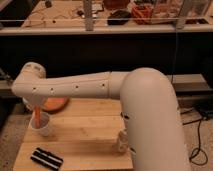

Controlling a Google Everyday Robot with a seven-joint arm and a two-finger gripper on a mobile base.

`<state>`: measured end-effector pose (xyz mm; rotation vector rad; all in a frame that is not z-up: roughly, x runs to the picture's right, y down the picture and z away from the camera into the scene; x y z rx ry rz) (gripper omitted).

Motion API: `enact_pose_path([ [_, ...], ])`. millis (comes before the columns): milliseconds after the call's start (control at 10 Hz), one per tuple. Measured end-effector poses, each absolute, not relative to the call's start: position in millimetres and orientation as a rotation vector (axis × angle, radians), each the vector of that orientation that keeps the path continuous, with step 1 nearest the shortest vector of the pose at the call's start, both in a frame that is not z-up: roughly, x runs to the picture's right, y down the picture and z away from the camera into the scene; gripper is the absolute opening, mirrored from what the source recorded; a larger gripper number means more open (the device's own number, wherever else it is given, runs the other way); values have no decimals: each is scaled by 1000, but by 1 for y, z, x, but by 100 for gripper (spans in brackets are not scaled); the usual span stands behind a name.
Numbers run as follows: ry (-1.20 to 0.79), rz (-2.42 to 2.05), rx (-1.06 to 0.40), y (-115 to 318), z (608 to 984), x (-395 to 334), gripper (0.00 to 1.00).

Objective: Place the pepper in the ceramic cup

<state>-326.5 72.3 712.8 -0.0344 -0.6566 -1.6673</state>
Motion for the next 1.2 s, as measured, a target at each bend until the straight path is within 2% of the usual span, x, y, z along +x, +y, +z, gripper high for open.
enact_pose_path([
  [500, -727, -1787, 75, 62, 710, -334, 4],
  [700, -741, -1801, 91, 59, 712, -337, 25],
  [800, -742, -1802, 98, 59, 712, -338, 31],
  [1000, -737, -1808, 159, 57, 712, -338, 55],
  [1200, -731, -1823, 196, 56, 712, -339, 72],
])
